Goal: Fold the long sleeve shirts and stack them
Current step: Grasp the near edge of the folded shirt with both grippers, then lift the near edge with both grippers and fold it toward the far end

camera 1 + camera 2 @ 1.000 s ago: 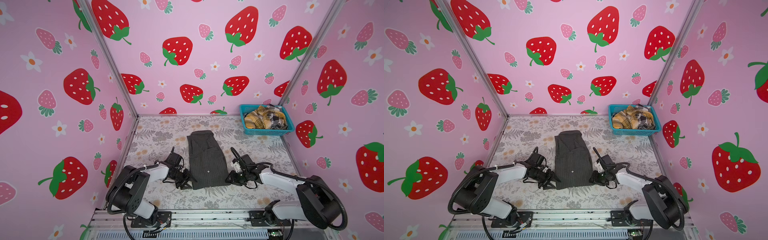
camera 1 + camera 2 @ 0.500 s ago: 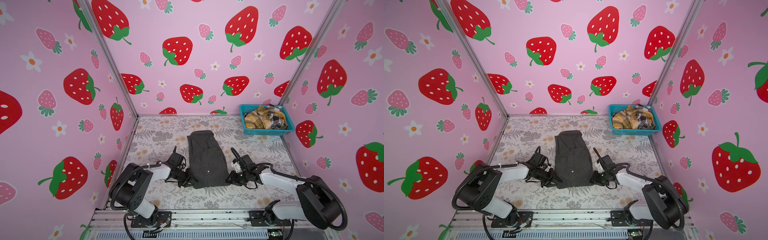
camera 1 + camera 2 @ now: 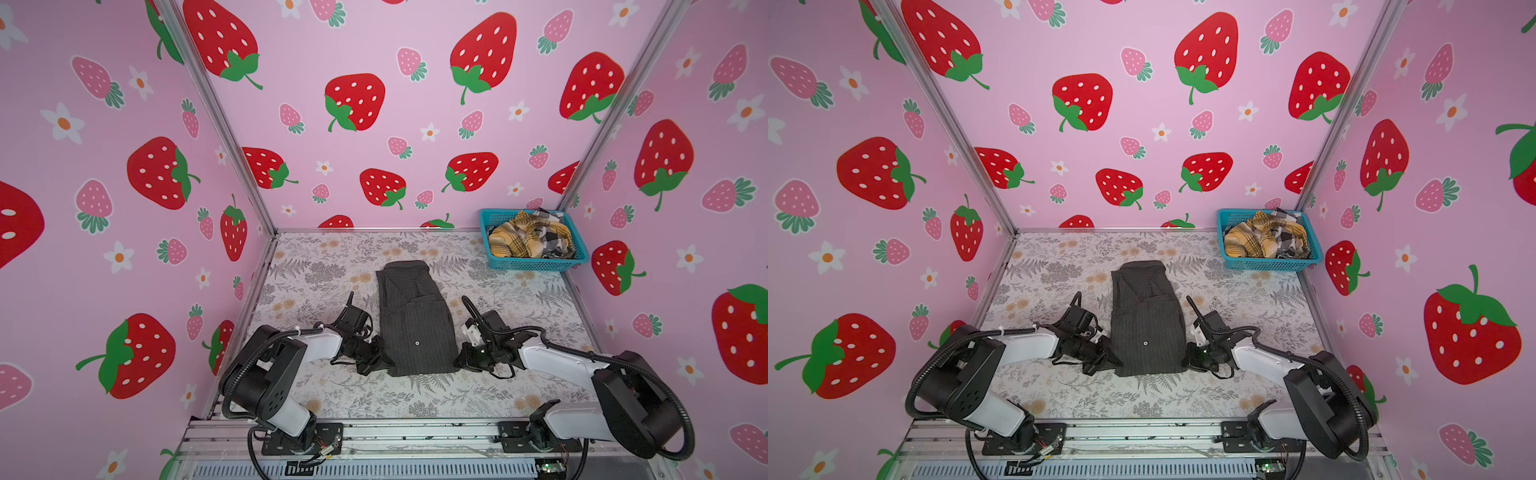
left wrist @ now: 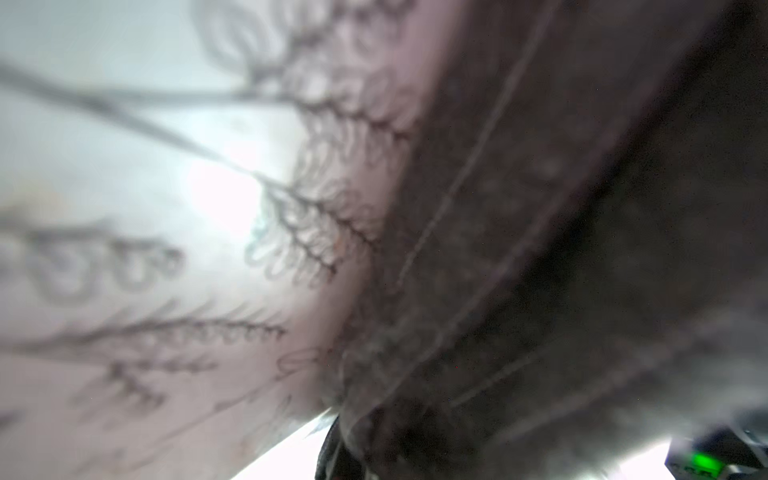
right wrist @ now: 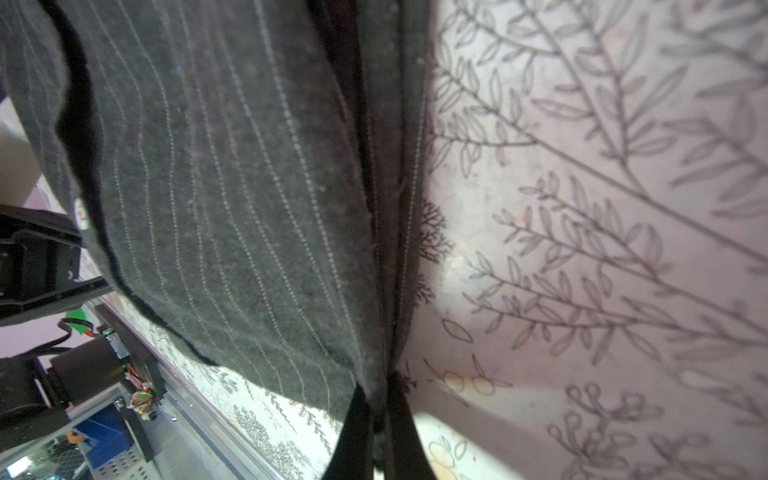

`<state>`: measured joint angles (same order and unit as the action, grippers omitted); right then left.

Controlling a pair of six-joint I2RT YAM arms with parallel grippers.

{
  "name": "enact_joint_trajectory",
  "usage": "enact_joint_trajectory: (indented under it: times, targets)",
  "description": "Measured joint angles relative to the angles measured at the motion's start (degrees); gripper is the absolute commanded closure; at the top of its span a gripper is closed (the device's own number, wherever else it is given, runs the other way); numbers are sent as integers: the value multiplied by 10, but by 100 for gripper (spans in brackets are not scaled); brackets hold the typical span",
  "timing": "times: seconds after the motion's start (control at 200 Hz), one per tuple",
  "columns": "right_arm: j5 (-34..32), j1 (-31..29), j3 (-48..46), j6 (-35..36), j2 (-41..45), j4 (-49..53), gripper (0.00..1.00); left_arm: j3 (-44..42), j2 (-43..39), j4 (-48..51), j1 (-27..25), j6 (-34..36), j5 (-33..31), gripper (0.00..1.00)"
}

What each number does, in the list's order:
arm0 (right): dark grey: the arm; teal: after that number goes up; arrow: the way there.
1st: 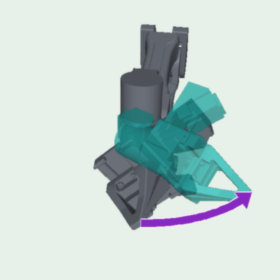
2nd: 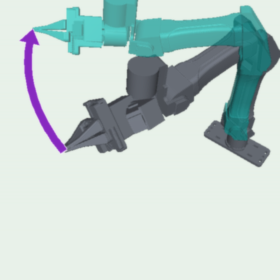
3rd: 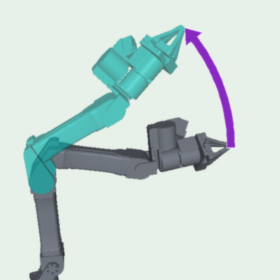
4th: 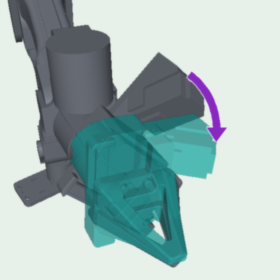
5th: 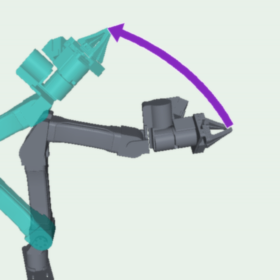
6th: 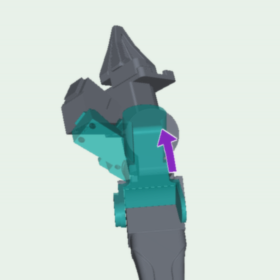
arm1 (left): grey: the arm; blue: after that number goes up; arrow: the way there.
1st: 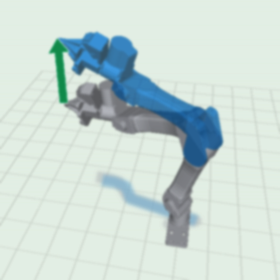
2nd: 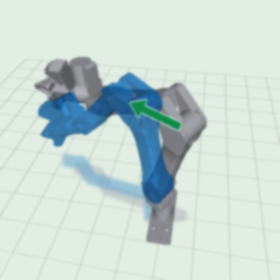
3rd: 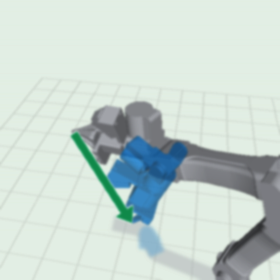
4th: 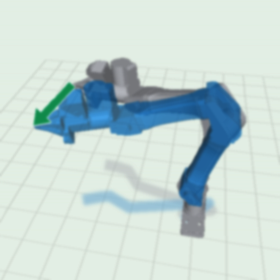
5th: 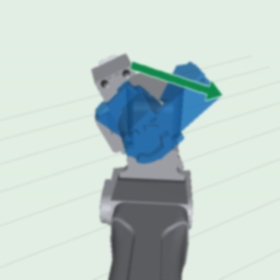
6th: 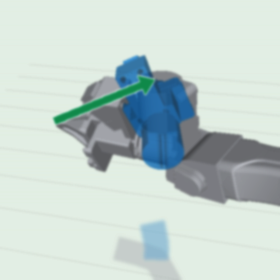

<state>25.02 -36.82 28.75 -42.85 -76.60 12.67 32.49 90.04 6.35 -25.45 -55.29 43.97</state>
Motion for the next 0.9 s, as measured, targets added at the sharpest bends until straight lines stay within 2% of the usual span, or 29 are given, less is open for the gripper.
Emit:
enact_joint_trajectory:
  times: [0.34,0.74,0.9]
  targets:
    - [-3,-14,2,0,54,29,100,-21,-44,26,1,-31,-5,100]
    - [-16,-87,5,-59,173,96,100,-92,-188,68,0,-96,7,100]
    - [-27,-93,44,-77,200,133,100,-104,-271,86,-2,-139,10,100]
